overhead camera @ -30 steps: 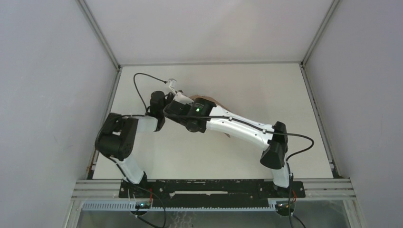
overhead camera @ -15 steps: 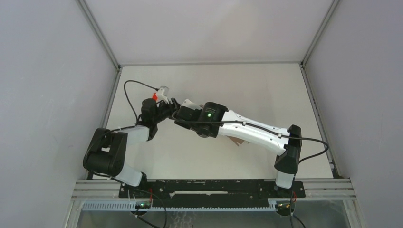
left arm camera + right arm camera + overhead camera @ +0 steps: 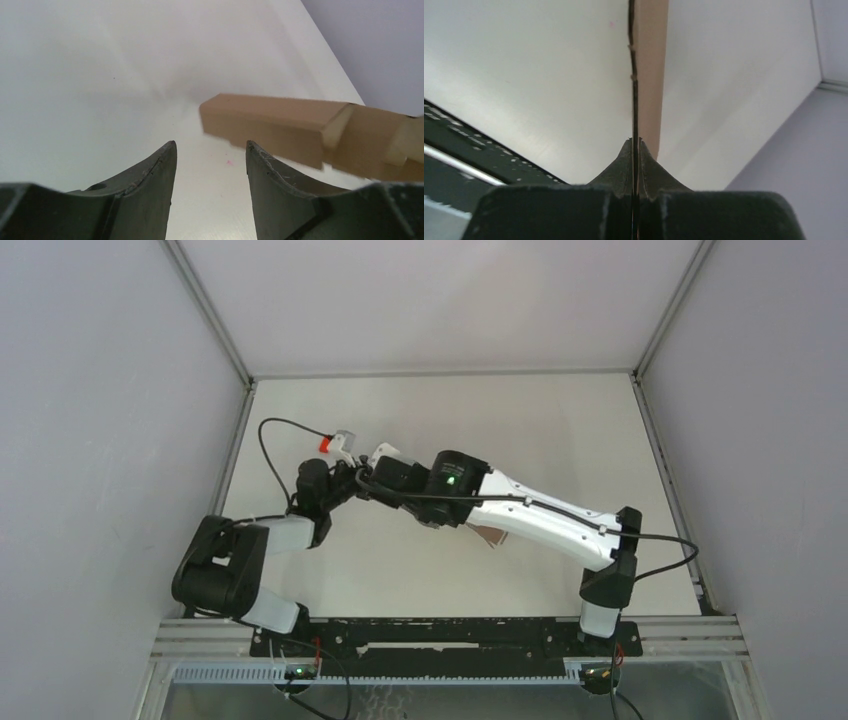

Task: Fold the paper box
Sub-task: Fold the paper box at the center of the board.

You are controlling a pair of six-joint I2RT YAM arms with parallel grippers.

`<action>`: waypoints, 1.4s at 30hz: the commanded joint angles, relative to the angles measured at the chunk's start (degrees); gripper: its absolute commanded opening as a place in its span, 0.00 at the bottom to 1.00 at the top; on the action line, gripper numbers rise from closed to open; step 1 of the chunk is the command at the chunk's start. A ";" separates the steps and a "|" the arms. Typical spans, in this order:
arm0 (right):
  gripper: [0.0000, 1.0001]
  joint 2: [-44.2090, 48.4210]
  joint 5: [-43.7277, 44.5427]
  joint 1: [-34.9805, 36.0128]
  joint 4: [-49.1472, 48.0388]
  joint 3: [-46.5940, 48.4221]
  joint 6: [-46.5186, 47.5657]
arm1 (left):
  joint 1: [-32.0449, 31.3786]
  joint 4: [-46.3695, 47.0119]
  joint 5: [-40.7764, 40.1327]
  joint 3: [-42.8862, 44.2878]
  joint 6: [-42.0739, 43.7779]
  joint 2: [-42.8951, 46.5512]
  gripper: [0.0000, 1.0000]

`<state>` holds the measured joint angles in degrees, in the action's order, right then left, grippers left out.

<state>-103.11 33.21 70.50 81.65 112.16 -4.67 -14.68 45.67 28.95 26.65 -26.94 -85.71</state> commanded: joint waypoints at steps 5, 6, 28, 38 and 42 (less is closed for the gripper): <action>0.00 10.68 -14.72 -6.49 0.52 6.60 -1.81 | -0.28 -8.34 -1.83 1.37 0.92 9.58 0.58; 0.00 11.43 -16.10 -7.64 0.34 5.30 -1.79 | -0.28 -10.22 -2.30 1.57 1.33 11.00 0.58; 0.00 6.70 -0.98 -7.81 -7.35 -11.22 1.37 | -7.10 -12.51 -13.82 -2.05 5.07 13.10 0.60; 0.00 3.94 9.47 -2.98 -6.81 -12.25 0.55 | -9.66 -8.18 -14.25 -2.31 4.08 5.67 0.60; 0.00 2.32 11.85 -0.58 -6.21 -11.92 0.02 | -9.97 -2.23 -12.61 -2.53 2.73 1.62 0.59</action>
<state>-99.35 39.81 67.79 76.42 99.53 -3.88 -24.03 35.31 15.62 25.06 -23.55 -81.25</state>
